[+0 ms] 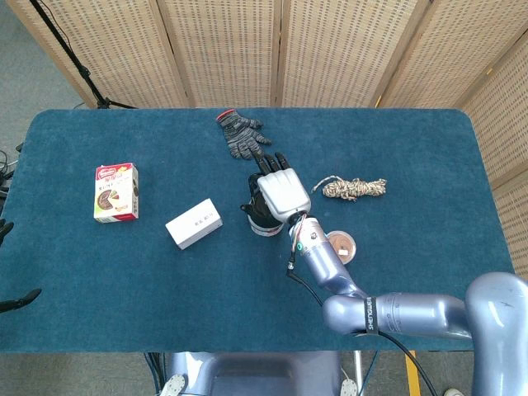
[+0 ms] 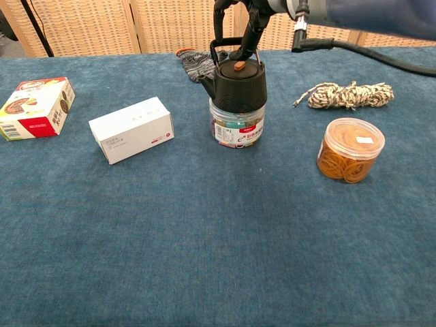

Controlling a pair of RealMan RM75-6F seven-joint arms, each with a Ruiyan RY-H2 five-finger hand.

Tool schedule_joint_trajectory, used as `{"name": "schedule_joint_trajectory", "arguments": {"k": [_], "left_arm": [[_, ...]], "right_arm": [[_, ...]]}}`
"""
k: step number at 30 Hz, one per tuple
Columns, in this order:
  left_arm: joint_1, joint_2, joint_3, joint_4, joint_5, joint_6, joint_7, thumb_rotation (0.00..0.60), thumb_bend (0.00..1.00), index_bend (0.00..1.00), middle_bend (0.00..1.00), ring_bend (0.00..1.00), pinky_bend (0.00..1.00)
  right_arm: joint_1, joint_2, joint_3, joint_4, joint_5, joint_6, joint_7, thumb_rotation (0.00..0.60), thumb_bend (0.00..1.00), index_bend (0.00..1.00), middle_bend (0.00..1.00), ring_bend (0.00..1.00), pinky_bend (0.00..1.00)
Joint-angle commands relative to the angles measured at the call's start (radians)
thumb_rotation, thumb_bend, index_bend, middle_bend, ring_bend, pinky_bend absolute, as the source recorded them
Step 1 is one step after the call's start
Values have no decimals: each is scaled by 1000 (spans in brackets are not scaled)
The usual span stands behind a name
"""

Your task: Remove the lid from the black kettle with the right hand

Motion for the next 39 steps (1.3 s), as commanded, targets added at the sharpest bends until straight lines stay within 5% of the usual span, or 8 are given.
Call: {"name": "schedule_joint_trajectory", "arguments": {"k": [1, 39], "left_arm": [[0, 1, -1, 0, -2, -1, -2, 600, 0, 0, 0, 0, 0], [-3, 8, 2, 0, 5, -8, -25, 600, 0, 0, 0, 0, 0]], "right_arm": [[2, -18, -7, 22, -12, -3, -1, 600, 388, 364, 10, 0, 0], [-23, -43, -45, 91, -69, -35, -30, 600, 392, 407, 14, 0, 0]]}}
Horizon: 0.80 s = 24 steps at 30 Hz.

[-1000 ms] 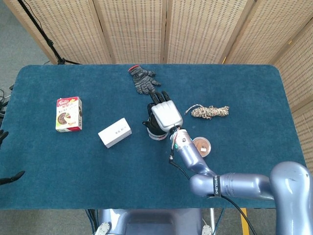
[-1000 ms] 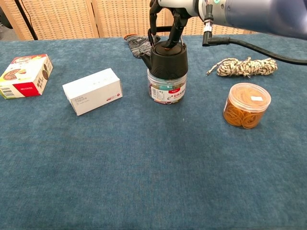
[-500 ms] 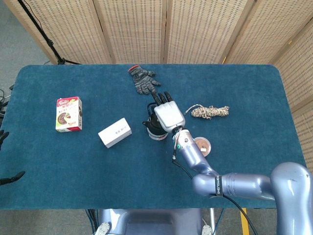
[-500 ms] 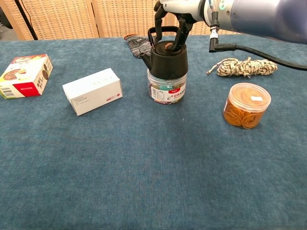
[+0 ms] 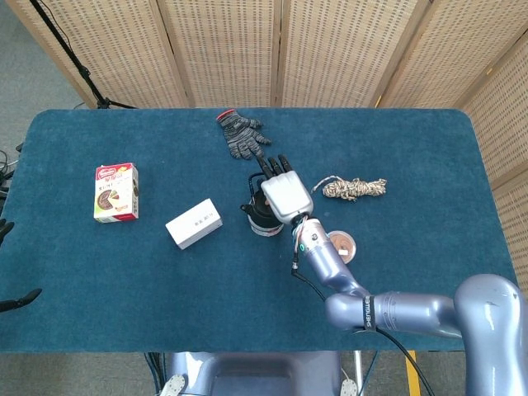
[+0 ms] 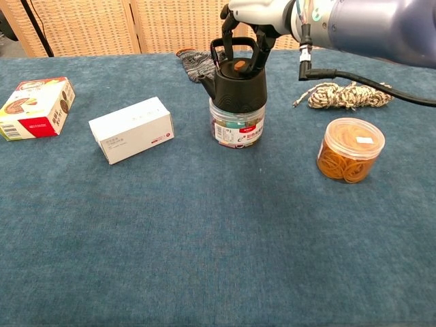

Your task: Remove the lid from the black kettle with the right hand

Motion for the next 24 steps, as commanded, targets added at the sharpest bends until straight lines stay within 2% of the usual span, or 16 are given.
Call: {"name": "schedule_joint_trajectory", "arguments": {"k": [1, 24], "left_arm": [[0, 1, 0, 0, 1, 0, -2, 600, 0, 0, 0, 0, 0], [0, 5, 3, 3, 9, 0, -17, 600, 0, 0, 0, 0, 0]], "right_arm": [[-1, 0, 1, 1, 3, 0, -1, 600, 392, 409, 14, 0, 0], [-20, -27, 4, 22, -32, 1, 22, 600, 392, 492, 36, 0, 0]]}}
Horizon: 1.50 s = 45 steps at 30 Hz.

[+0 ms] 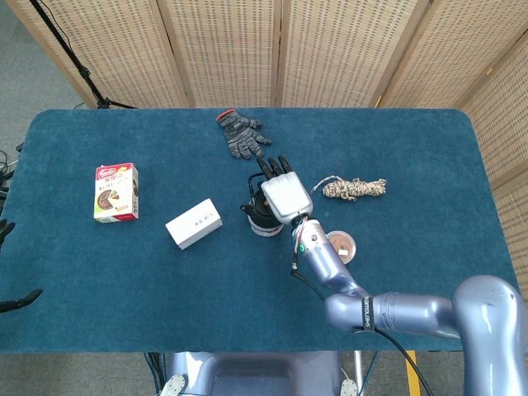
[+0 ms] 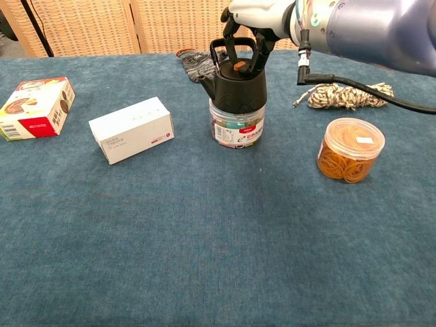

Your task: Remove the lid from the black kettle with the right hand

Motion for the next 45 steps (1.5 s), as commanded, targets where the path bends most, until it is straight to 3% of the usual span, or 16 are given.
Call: {"name": "schedule_joint_trajectory", "arguments": {"k": [1, 28, 39, 45], "left_arm": [[0, 1, 1, 1, 1, -1, -2, 600, 0, 0, 0, 0, 0], [3, 9, 7, 4, 13, 1, -24, 600, 0, 0, 0, 0, 0], [3, 12, 10, 6, 25, 4, -35, 600, 0, 0, 0, 0, 0], [9, 12, 15, 8, 37, 13, -39, 600, 0, 0, 0, 0, 0]], "right_arm": [[-6, -7, 2, 6, -12, 3, 11, 600, 392, 498, 39, 0, 0], [-36, 30, 26, -54, -54, 49, -4, 600, 392, 559, 48, 0, 0], [-74, 139, 47, -163, -57, 103, -16, 600, 392, 560, 48, 0, 0], [-123, 224, 26, -212, -69, 123, -7, 600, 392, 560, 48, 0, 0]]}}
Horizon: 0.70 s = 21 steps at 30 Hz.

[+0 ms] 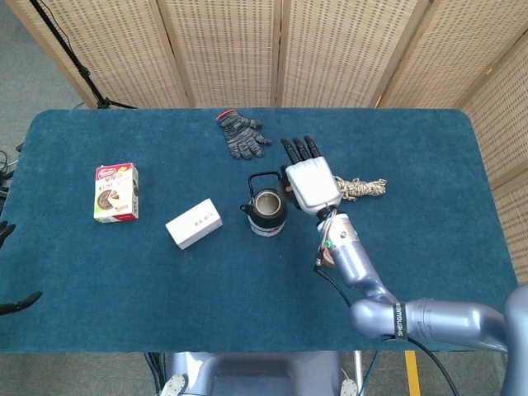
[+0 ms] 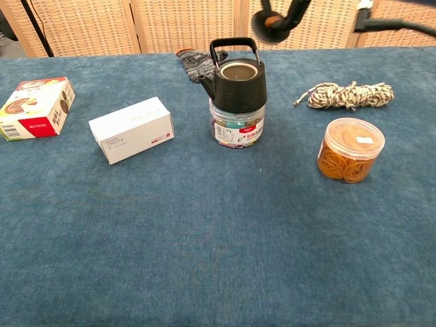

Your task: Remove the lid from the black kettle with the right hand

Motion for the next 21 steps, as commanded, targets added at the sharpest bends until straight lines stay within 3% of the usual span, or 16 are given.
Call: {"name": "schedule_joint_trajectory", "arguments": {"k": [1, 7, 14, 21], "left_arm": [[2, 0, 3, 0, 6, 3, -2, 600, 0, 0, 0, 0, 0], [6, -1, 15, 0, 35, 9, 3, 600, 0, 0, 0, 0, 0], [2, -7, 15, -9, 29, 3, 28, 600, 0, 0, 0, 0, 0], [0, -10, 15, -14, 25, 0, 45, 600, 0, 0, 0, 0, 0]], "right_arm": [[-39, 47, -23, -21, -14, 9, 13, 600, 392, 560, 48, 0, 0], [-118, 78, -86, 34, -38, -23, 84, 600, 392, 560, 48, 0, 0], [-184, 36, -158, 167, -79, -90, 156, 600, 392, 560, 48, 0, 0], [-219, -18, -181, 252, -117, -130, 207, 600, 392, 561, 48, 0, 0]]}}
